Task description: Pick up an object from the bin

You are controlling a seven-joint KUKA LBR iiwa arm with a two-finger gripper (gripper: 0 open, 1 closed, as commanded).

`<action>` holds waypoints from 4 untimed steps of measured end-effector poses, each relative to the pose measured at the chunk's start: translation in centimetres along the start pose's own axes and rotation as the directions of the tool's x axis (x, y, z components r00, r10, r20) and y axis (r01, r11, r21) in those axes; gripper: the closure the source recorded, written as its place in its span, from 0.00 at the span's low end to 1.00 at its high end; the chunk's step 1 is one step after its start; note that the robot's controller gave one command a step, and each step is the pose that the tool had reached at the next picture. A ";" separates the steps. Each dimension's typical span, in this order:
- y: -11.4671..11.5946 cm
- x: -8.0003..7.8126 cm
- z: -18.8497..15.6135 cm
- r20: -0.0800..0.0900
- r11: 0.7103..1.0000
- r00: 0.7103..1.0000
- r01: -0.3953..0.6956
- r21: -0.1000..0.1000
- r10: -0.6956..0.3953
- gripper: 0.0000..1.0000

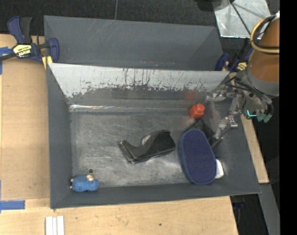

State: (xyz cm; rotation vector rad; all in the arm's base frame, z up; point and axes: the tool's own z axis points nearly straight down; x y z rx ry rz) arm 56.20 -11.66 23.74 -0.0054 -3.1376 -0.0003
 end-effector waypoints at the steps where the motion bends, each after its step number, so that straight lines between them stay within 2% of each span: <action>1: -0.8 2.6 15.1 0.019 0.997 0.996 -0.082 0.000 0.082 0.00; 2: 1.8 6.9 13.1 0.038 0.766 0.765 0.643 0.025 -0.643 0.00; 3: 1.9 5.3 12.1 0.007 0.380 0.380 0.925 0.010 -0.925 0.00; 4: 3.7 5.8 16.1 0.005 -0.061 -0.061 0.998 0.012 -0.998 0.00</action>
Offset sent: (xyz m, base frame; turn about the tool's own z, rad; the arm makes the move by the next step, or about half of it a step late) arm -0.0332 -0.0076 -0.1674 0.0828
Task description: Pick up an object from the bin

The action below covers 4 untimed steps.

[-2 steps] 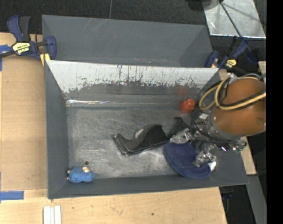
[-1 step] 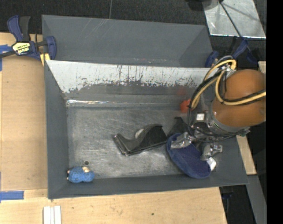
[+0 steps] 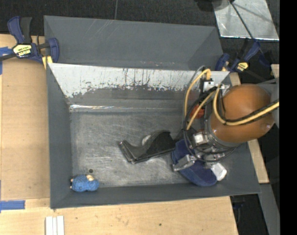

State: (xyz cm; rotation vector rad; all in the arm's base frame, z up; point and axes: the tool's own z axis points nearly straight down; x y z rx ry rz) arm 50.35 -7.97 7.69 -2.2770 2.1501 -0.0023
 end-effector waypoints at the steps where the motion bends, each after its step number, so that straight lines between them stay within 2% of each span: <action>1: 1.3 0.8 0.3 0.014 0.887 0.887 0.462 0.015 -0.462 0.00; 2: 1.3 0.7 0.2 0.017 0.887 0.887 0.462 0.014 -0.462 1.00; 3: 1.1 -0.2 -0.9 0.008 0.886 0.886 0.464 0.002 -0.464 1.00; 4: 0.8 -0.3 -8.0 -0.004 0.887 0.887 0.463 -0.003 -0.463 1.00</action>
Offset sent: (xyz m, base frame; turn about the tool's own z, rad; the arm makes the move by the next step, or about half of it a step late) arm -0.0155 -0.0232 -0.0069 -0.4789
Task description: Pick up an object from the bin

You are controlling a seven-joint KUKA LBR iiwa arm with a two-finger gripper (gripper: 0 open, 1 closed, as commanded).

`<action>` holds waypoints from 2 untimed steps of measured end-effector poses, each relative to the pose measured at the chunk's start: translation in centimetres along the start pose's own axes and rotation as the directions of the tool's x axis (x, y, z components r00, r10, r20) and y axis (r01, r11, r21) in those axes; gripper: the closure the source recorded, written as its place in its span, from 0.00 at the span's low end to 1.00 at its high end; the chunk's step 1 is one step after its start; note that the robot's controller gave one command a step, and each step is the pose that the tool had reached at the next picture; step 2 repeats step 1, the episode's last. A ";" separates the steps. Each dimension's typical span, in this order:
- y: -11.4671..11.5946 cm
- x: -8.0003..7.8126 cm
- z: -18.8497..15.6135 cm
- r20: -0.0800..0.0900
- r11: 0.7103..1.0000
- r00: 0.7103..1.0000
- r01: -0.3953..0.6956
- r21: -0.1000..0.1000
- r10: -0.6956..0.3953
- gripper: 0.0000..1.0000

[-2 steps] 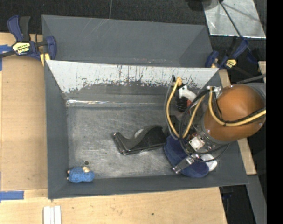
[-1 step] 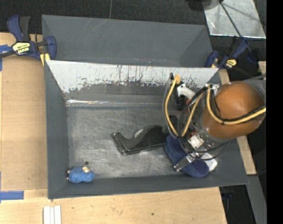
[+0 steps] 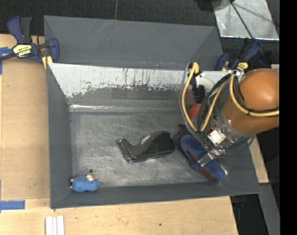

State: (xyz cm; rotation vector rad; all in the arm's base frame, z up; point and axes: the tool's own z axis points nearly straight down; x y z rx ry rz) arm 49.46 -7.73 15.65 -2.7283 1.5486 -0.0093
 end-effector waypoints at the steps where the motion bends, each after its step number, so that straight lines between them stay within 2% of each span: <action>1: -0.1 0.0 -0.7 0.004 1.000 1.000 -0.003 -0.004 0.003 1.00; 2: -0.1 0.0 -0.7 0.004 1.000 1.000 -0.003 -0.004 0.003 1.00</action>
Offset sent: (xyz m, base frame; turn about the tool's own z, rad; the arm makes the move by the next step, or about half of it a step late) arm -0.0001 -0.0001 0.0066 0.0000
